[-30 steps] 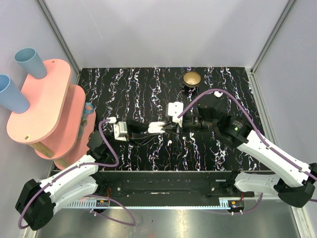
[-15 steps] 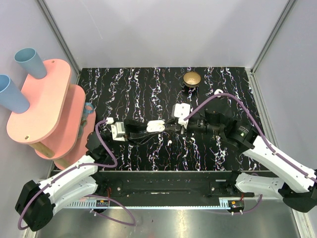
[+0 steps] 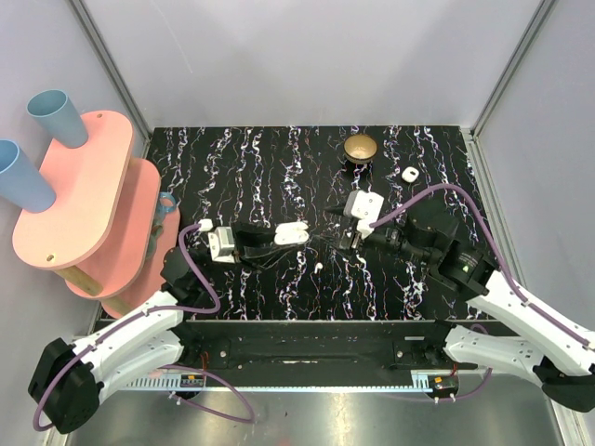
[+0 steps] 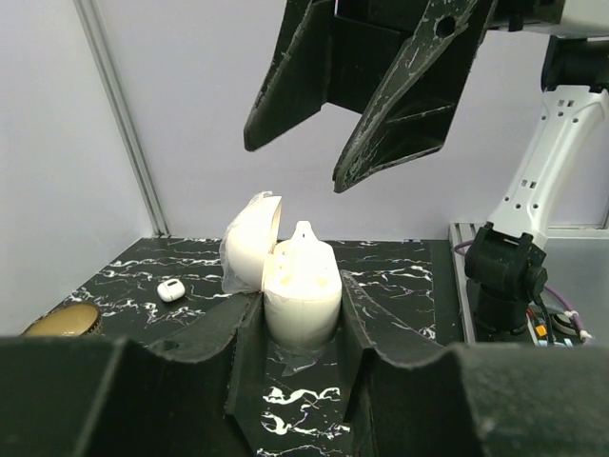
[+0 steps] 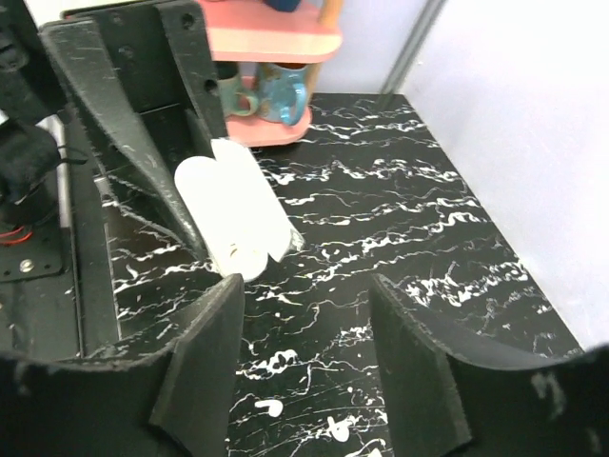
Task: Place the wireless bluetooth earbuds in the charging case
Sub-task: Close the charging case.
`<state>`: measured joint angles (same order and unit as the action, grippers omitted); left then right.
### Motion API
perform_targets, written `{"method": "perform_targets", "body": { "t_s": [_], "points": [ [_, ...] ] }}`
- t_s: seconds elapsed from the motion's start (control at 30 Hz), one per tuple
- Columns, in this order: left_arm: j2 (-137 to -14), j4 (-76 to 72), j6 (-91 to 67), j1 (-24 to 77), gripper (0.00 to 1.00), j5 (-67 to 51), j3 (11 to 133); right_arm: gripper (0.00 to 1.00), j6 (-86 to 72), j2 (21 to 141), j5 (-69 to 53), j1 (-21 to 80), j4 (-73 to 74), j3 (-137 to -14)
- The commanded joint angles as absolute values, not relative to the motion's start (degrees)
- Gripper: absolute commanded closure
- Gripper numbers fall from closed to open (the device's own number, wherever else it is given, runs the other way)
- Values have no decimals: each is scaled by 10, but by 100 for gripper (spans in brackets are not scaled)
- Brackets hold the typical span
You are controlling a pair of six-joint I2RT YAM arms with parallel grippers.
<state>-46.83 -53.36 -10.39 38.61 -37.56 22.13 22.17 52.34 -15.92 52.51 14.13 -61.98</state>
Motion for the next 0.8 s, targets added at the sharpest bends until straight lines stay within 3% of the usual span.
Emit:
{"method": "perform_targets", "body": {
  "t_s": [0.0, 0.17, 0.23, 0.37, 0.6, 0.77],
  "points": [
    [-454, -557, -89, 387, 100, -318, 222, 34, 147, 508, -65, 526, 32, -602],
    [-468, -602, -88, 387, 100, -252, 199, 17, 29, 565, 52, 526, 75, -663],
    [-475, -613, -92, 387, 100, -242, 197, 6, -27, 619, 121, 521, 152, -741],
    [-497, -633, -98, 387, 100, -247, 198, 3, -122, 684, 34, 469, 233, -830],
    [-525, -671, -122, 387, 100, -264, 200, 0, -196, 649, -12, 434, 128, -792],
    [-522, -666, -125, 386, 100, -270, 203, 0, -262, 685, -107, 389, 158, -839]
  ]
}}
